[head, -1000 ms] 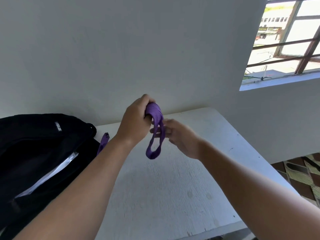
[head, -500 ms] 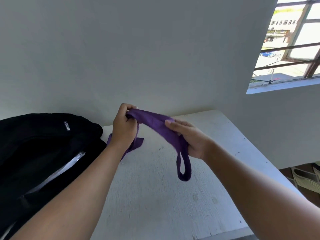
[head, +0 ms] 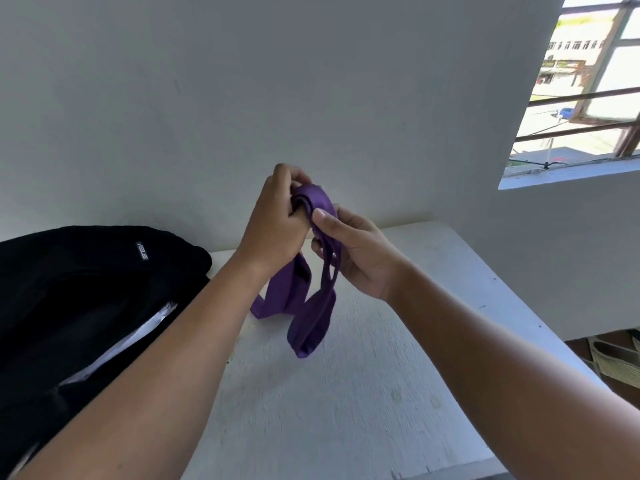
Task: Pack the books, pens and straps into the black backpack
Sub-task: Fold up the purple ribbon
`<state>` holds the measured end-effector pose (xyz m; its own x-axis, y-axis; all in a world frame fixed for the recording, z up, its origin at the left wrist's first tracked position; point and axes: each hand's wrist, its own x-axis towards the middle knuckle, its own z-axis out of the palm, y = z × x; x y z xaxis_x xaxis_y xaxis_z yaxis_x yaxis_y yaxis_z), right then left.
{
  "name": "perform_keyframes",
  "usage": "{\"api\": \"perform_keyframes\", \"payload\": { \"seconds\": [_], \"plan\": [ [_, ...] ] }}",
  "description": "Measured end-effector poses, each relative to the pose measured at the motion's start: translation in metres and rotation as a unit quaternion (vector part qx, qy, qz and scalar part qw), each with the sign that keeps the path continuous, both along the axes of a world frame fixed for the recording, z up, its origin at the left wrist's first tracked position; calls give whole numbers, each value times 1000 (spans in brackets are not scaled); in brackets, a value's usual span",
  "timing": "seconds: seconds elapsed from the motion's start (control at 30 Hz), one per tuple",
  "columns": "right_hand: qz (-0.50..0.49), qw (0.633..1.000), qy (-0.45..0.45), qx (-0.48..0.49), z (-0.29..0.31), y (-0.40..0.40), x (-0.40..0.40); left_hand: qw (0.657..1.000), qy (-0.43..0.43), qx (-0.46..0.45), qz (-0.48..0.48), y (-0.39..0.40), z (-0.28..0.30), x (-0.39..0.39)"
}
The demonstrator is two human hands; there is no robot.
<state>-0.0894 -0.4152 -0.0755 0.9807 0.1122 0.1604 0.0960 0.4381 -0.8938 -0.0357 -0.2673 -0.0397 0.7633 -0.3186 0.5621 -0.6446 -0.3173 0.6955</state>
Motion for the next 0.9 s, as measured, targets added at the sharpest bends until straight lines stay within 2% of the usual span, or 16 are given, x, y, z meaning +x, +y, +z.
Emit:
{"api": "perform_keyframes", "payload": {
  "seconds": [0.1,0.17,0.2,0.3,0.33,0.4,0.47,0.57,0.67,0.8,0.9],
  "plan": [
    [-33,999,0,25,0,-1,1,988,146,-31,-30,11,-31,0],
    [-47,999,-1,22,-2,-4,1,982,186,18,-28,15,-46,-2],
    [-52,998,3,18,-4,-4,1,978,207,5,-13,16,-49,-1],
    [-49,997,28,-48,-12,-4,0,944,277,-175,33,9,-31,2],
    [-39,996,33,-77,-15,-2,-1,933,280,-221,41,5,-22,4],
    [-16,992,43,-114,-15,1,-3,928,268,-256,32,-6,-2,2],
    [-7,991,50,-123,-8,5,-5,941,252,-228,-1,-13,13,-3],
    [-37,995,31,-83,8,2,-4,960,221,-161,-67,-19,23,-13],
    [-48,998,5,-37,19,0,-9,964,193,-163,-79,-21,24,-15],
    [-80,997,-19,3,20,-4,-13,931,252,-223,-139,-25,6,-13],
    [-107,994,-15,0,17,-8,-14,904,324,-202,-191,-25,-29,-13]
  ]
}}
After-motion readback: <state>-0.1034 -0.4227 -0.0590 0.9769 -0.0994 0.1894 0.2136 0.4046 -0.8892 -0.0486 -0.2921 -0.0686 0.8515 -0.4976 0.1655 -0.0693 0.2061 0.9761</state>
